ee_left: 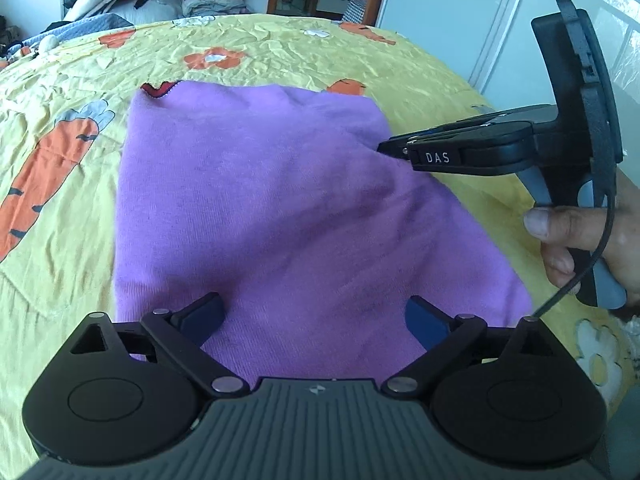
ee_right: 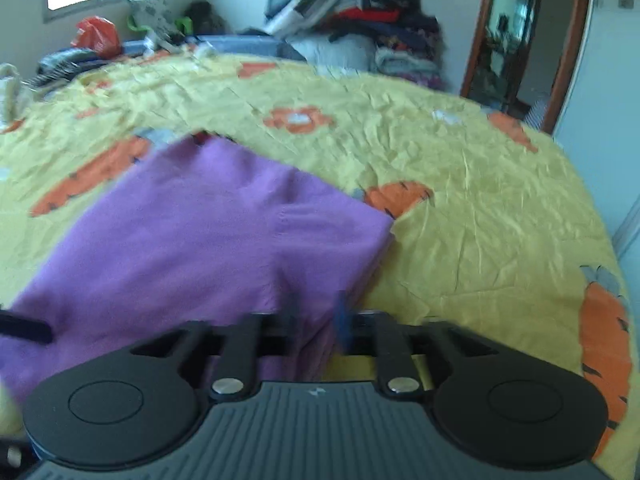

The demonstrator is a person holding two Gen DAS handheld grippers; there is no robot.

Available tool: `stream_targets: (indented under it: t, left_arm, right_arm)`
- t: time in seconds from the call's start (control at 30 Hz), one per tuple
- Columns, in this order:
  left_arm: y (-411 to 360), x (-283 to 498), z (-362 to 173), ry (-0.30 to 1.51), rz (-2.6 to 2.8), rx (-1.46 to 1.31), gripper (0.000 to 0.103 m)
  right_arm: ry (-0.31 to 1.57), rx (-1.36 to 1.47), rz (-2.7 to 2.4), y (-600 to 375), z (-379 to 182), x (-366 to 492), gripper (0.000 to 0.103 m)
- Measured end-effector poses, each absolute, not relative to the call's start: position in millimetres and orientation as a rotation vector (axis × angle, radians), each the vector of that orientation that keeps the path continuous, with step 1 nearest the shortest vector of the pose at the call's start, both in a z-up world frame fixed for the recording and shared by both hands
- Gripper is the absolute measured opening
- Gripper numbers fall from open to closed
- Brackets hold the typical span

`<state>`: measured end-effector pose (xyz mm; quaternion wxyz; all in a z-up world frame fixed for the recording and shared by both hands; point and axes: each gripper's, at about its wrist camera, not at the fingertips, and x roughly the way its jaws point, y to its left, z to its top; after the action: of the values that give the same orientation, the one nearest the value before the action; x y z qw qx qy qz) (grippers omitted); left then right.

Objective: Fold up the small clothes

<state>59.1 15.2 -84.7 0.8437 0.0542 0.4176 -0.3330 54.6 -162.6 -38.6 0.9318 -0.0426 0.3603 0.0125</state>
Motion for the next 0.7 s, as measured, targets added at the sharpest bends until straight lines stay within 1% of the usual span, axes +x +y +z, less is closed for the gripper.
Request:
stream_targets:
  t: [0.03,0.07,0.13,0.2,0.37,0.5,0.63,0.7]
  left_arm:
    - [21.8,55.0,-82.3,0.878,-0.703,0.098,0.096]
    - [28.8,51.3,-80.0,0.876,-0.697,0.088,0.096]
    - [42.8,42.8,-75.3,0.853,-0.667,0.094,0.096]
    - [58.5,33.9,-72.0,0.835,-0.637,0.09,0.098]
    - [87.4,11.2,-74.0,0.842,-0.576,0.037,0.101]
    - [94.6,-1.6,-86.5,0.848,-0.548,0.011,0.101]
    - [96.3,-8.1,-101.9,0.863,-0.514,-0.001,0.103]
    - [91.7,-14.7,-104.6,0.833,-0.495,0.039,0.103]
  right_arm:
    - [0.722,-0.09,0.032,-160.1,-33.3,41.9,0.092]
    - [0.698,-0.08,0.04,-157.6,-30.0,26.1,0.103]
    - [0.649,-0.043,0.038,-152.0,-28.6,-7.2,0.103]
    - [0.673,-0.014,-0.004,-146.0,-35.2,-33.3,0.103]
    - [0.812,0.089,-0.045,-128.6,-66.6,-75.7,0.103]
    - [0.824,0.0,-0.122,-103.9,-82.4,-83.9,0.103]
    - [0.802,0.071,-0.141,-104.3,-86.5,-81.0,0.103]
    - [0.806,0.06,-0.17,-100.0,-87.5,-77.4,0.103]
